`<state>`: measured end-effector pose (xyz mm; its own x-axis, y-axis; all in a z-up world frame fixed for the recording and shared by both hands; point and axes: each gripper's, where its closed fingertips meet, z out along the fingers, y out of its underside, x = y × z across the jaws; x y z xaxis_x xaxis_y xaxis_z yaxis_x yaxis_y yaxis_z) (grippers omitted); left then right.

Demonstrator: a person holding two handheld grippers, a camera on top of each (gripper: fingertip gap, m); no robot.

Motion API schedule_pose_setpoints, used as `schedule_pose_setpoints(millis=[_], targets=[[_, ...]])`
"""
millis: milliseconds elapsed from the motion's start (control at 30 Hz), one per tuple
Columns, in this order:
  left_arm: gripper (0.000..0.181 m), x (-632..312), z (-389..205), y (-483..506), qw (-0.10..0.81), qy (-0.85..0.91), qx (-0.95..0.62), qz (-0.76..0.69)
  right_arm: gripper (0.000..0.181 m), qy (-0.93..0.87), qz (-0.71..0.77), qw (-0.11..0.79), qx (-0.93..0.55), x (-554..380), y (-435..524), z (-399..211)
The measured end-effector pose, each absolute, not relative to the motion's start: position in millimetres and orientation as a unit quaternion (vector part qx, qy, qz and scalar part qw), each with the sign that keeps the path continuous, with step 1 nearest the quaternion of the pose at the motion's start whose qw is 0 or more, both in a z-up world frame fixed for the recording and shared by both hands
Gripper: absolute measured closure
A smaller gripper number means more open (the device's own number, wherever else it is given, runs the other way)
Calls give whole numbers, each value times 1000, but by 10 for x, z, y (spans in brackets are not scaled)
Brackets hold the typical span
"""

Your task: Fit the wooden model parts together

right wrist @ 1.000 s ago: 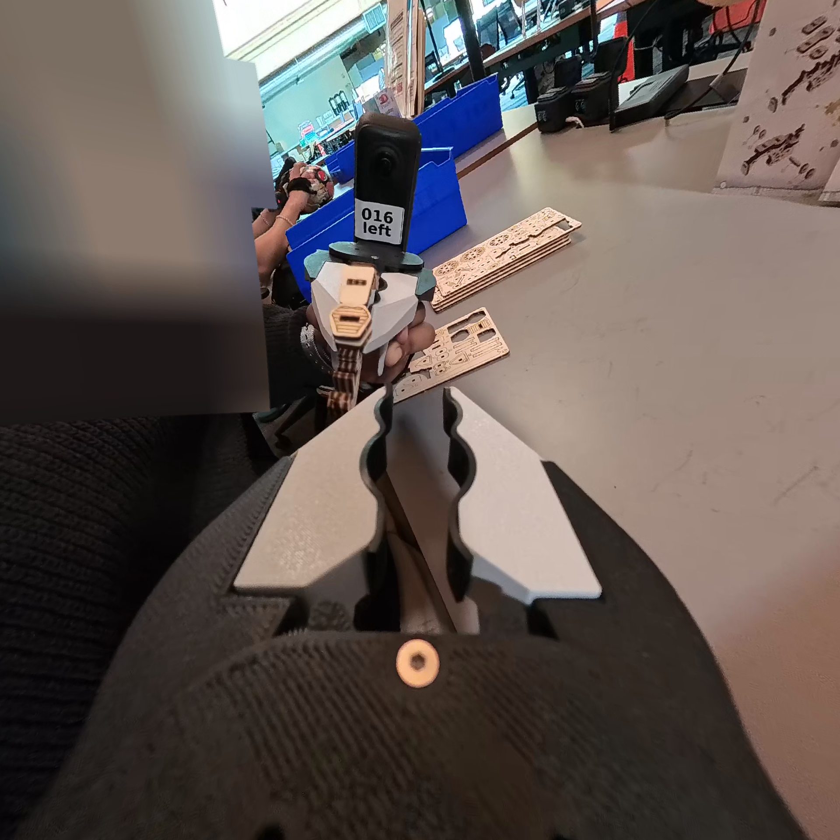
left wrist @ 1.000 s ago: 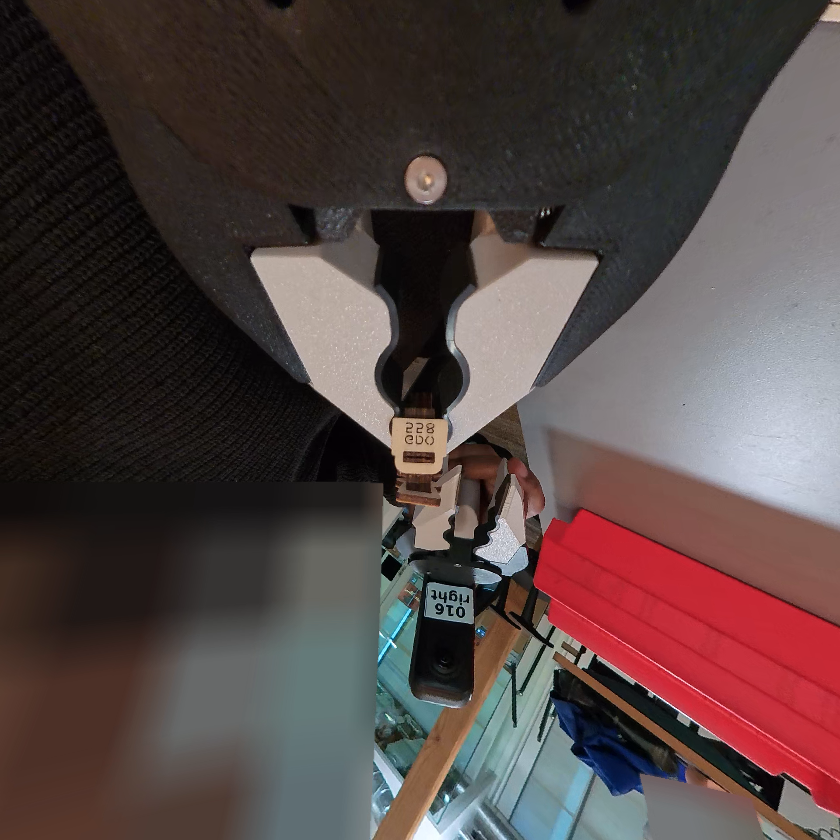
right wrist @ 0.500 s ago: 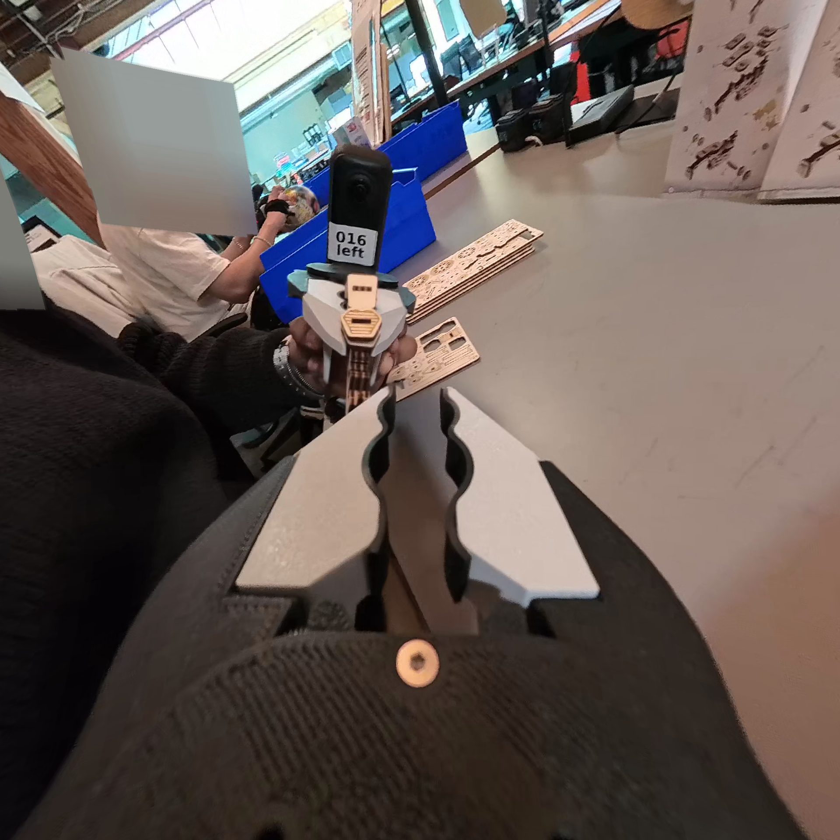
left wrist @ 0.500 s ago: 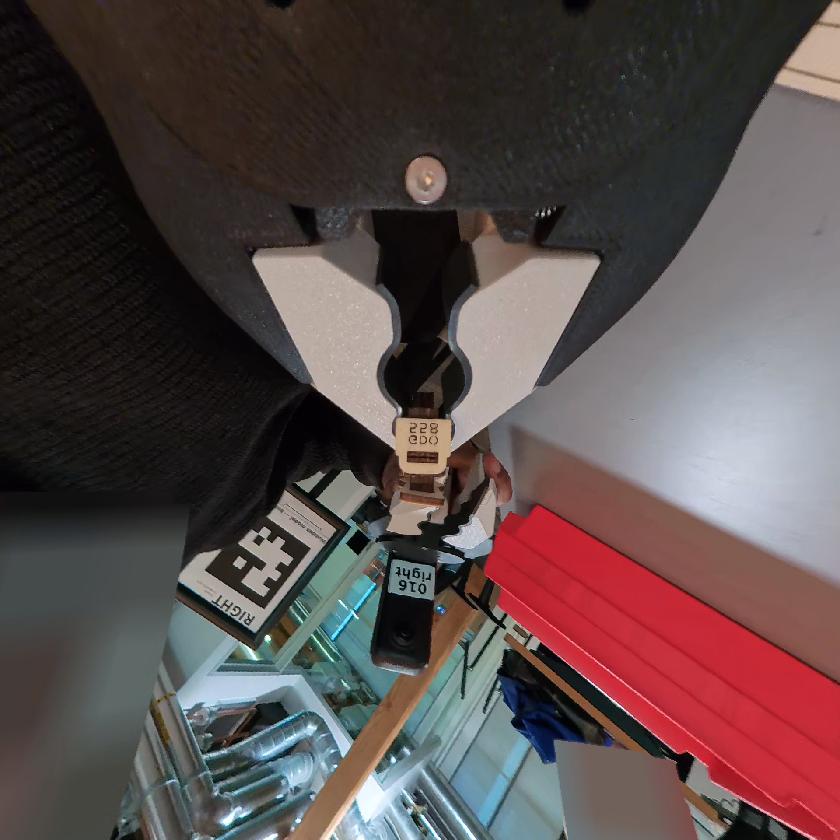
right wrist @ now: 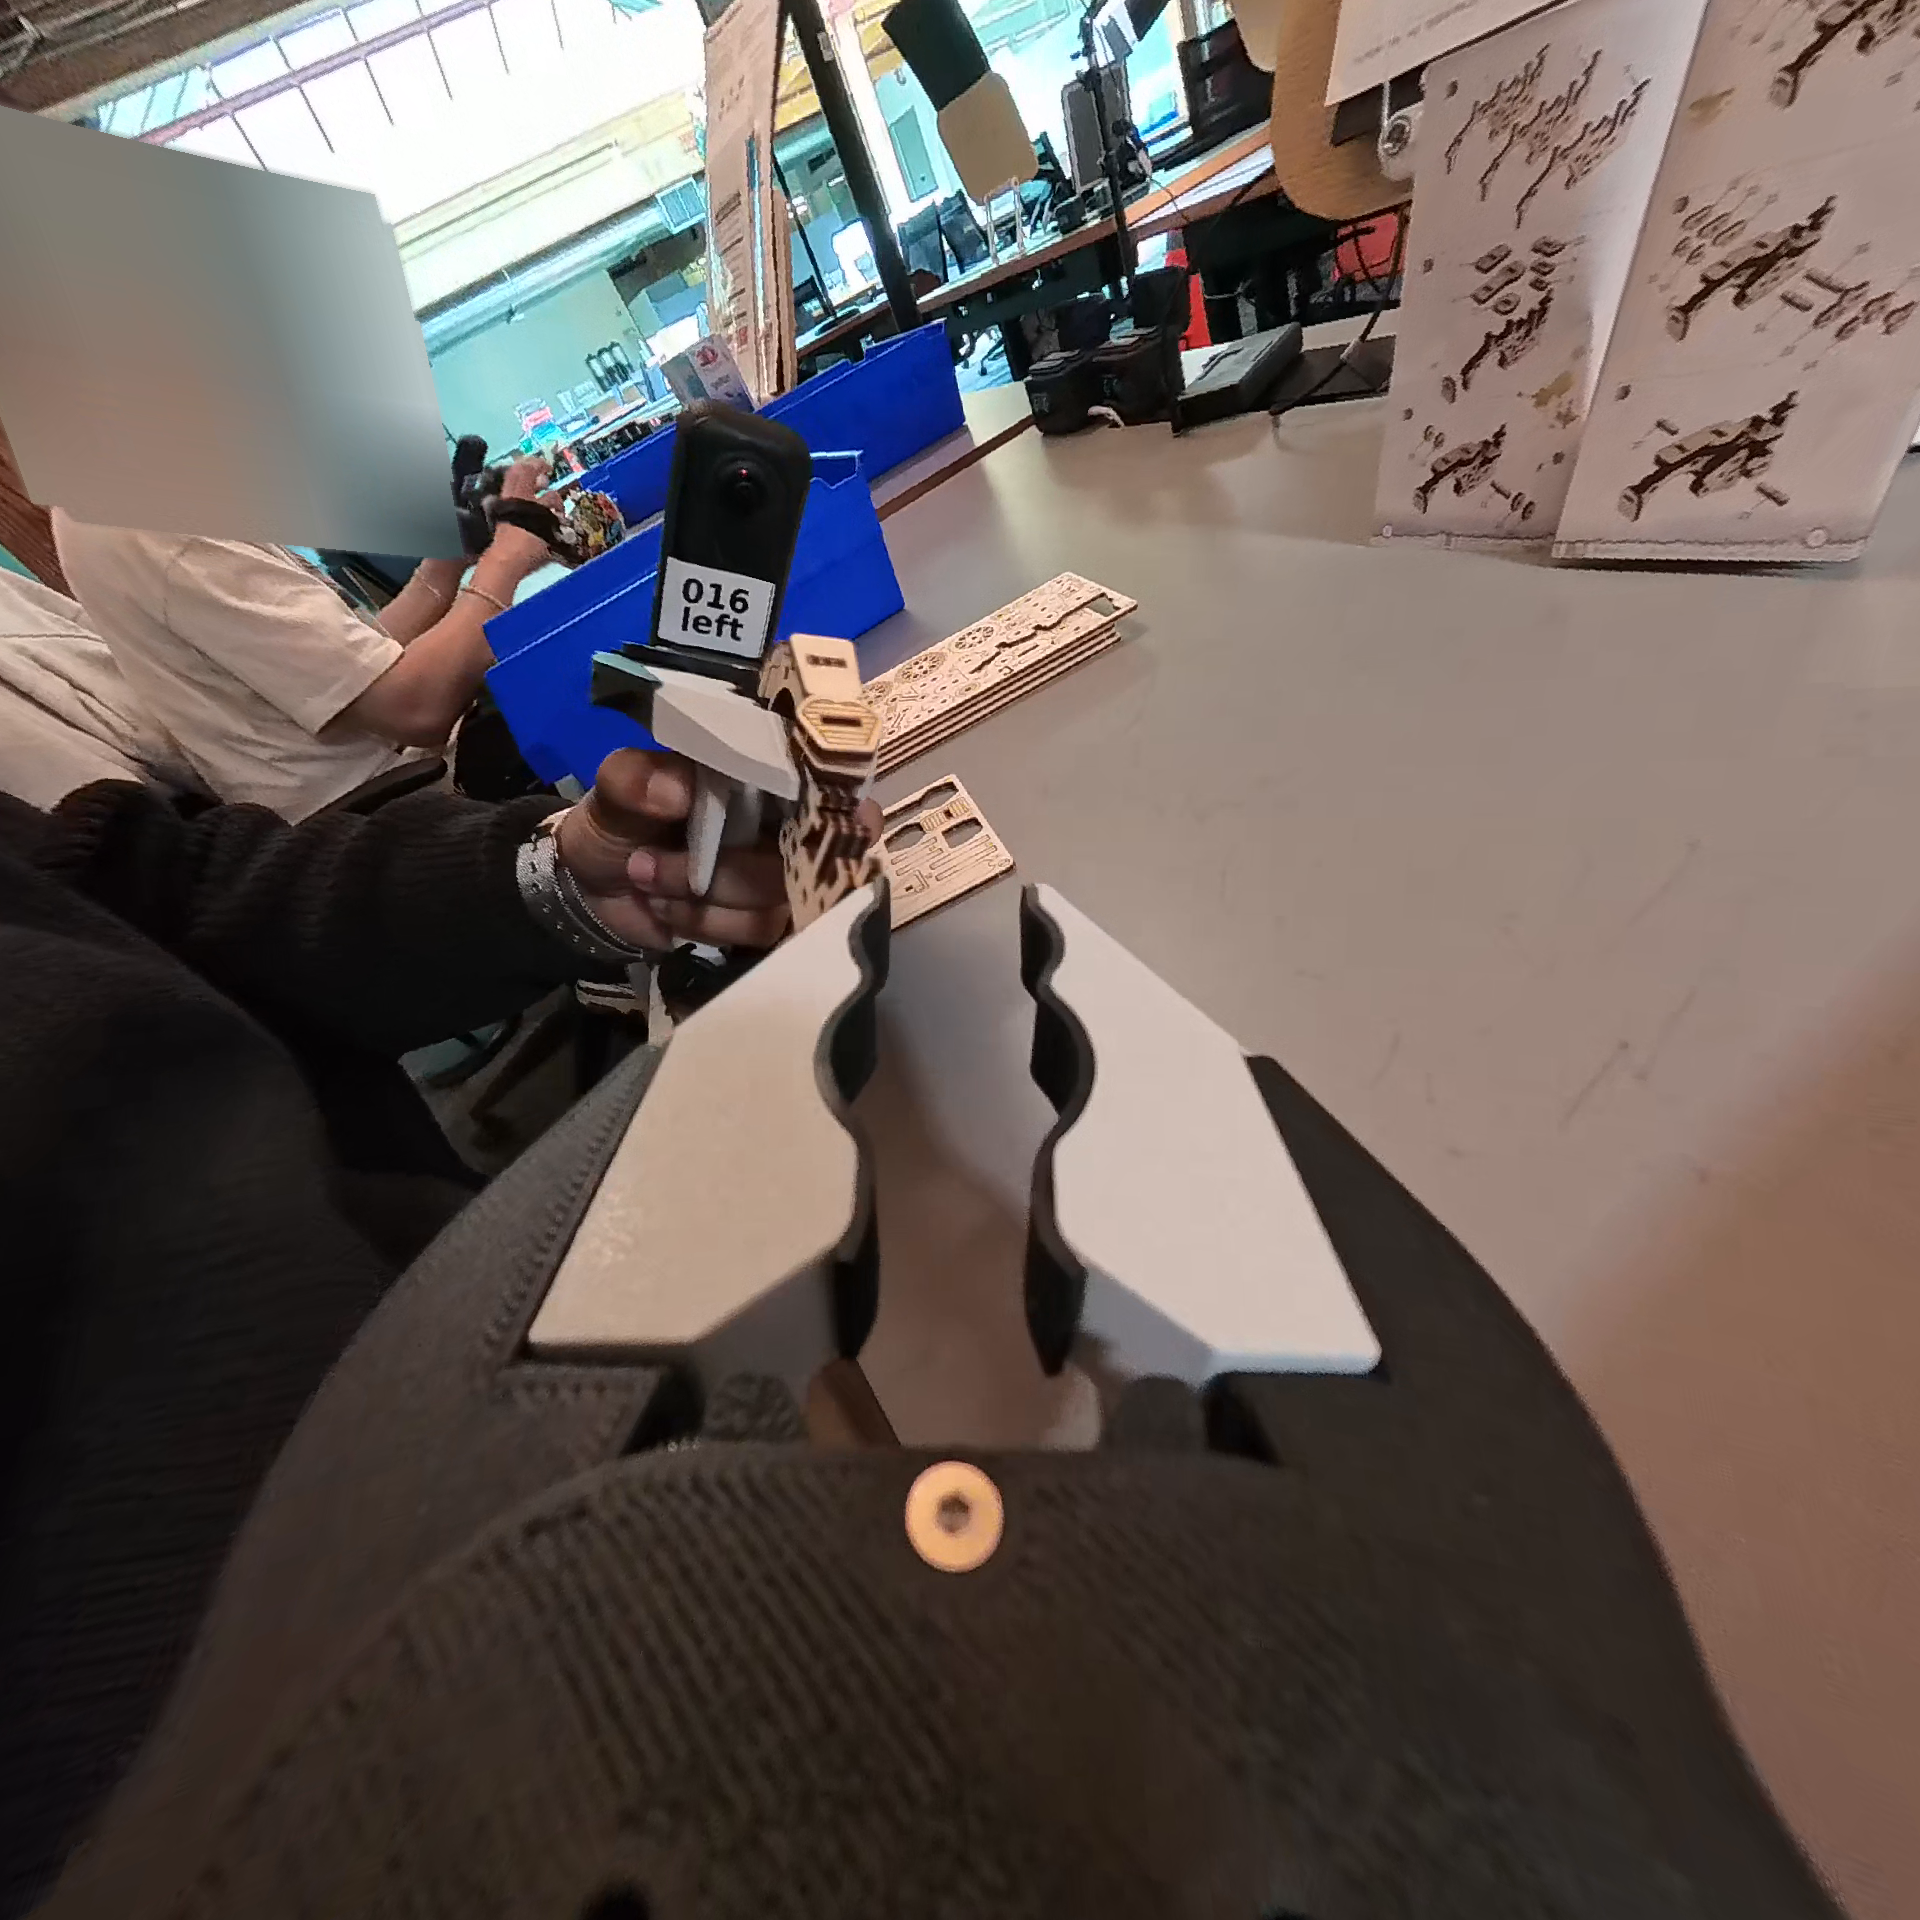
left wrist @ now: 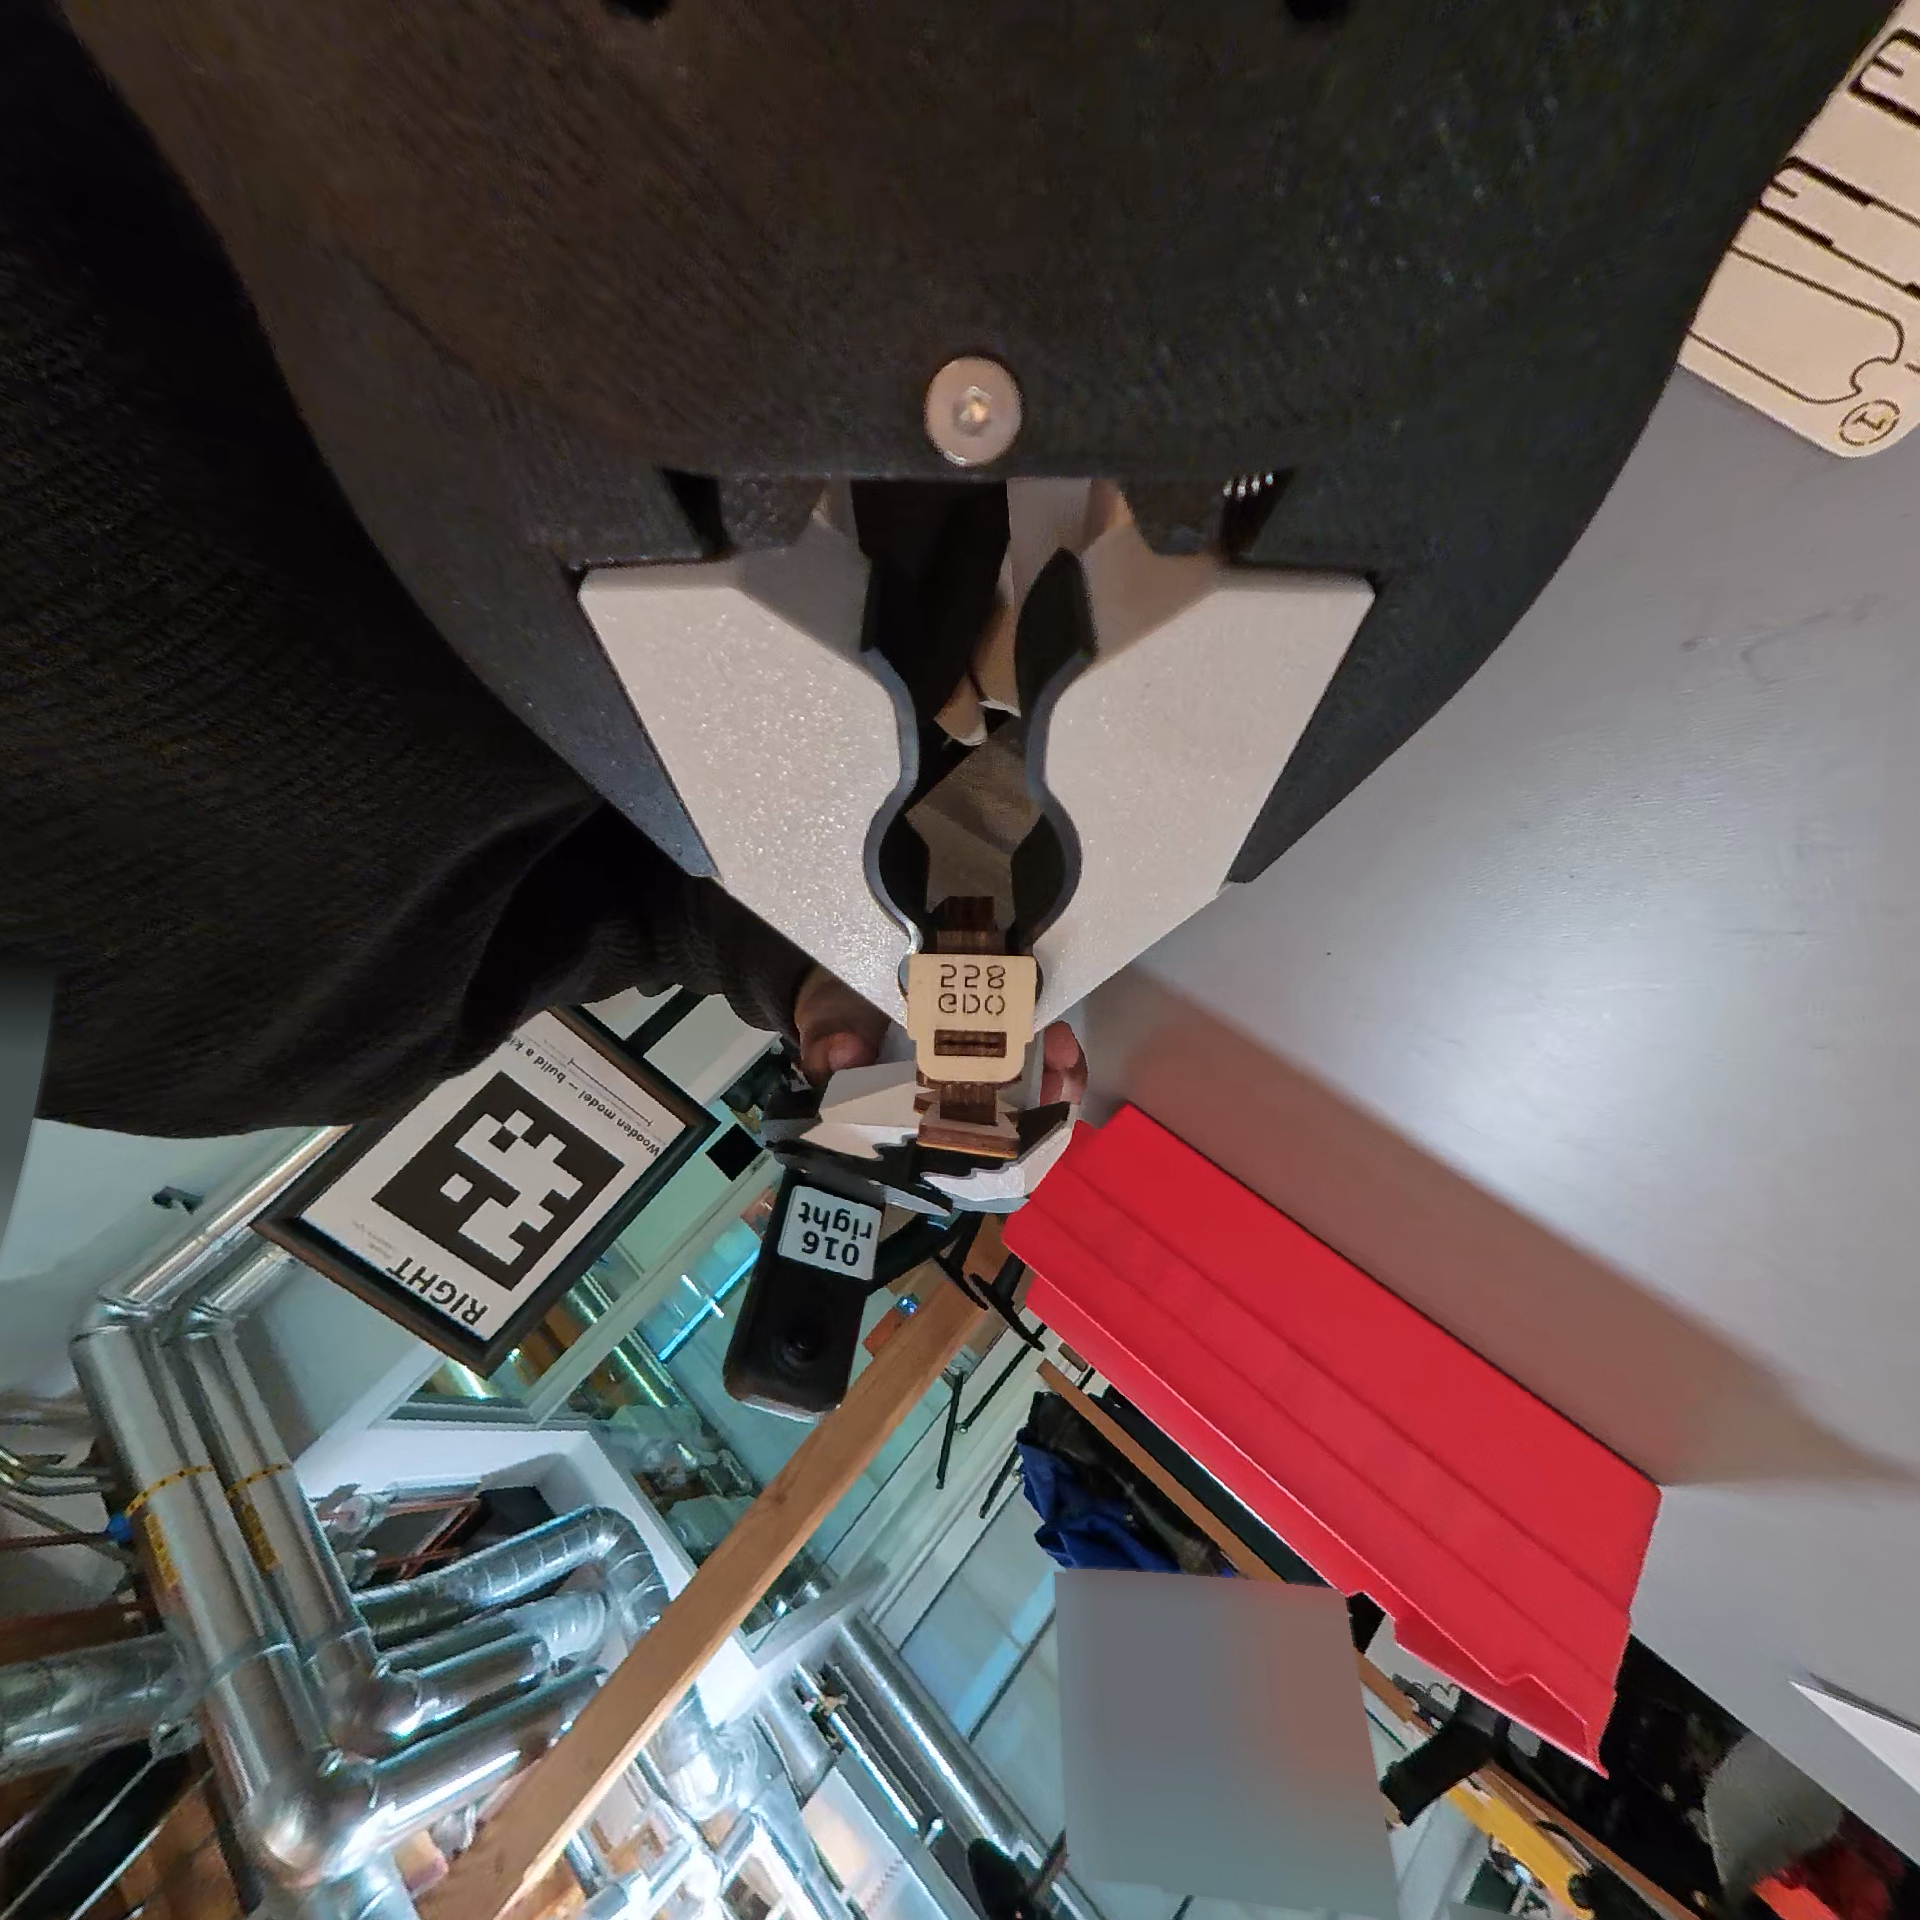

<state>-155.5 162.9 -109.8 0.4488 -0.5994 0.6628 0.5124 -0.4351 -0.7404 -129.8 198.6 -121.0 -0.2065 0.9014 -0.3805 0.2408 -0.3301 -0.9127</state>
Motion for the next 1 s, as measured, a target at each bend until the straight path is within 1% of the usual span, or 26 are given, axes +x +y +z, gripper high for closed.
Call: schedule_pose_setpoints(millis=[233,400,567,700,867,1000], targets=[[176,-1555,-1118,1659,534,36,-671,-513,157,-508,574,299,-568,-1317,2041,-1252],[176,-1577,-1127,1699,532,31,-669,-518,157,-479,596,279,-581,-1292,2107,-1241],[175,-1607,-1160,1661,531,29,-669,-519,157,-480,596,281,-579,-1376,2129,-1220],[175,-1741,-1080,1663,549,14,-659,-515,157,-503,581,266,-582,-1437,2049,-1351],[175,-1824,-1055,1671,556,1,-649,-519,158,-508,570,287,-579,-1398,2072,-1333],[176,-1850,-979,1662,567,9,-632,-527,158,-502,574,284,-581,-1389,2095,-1329]])
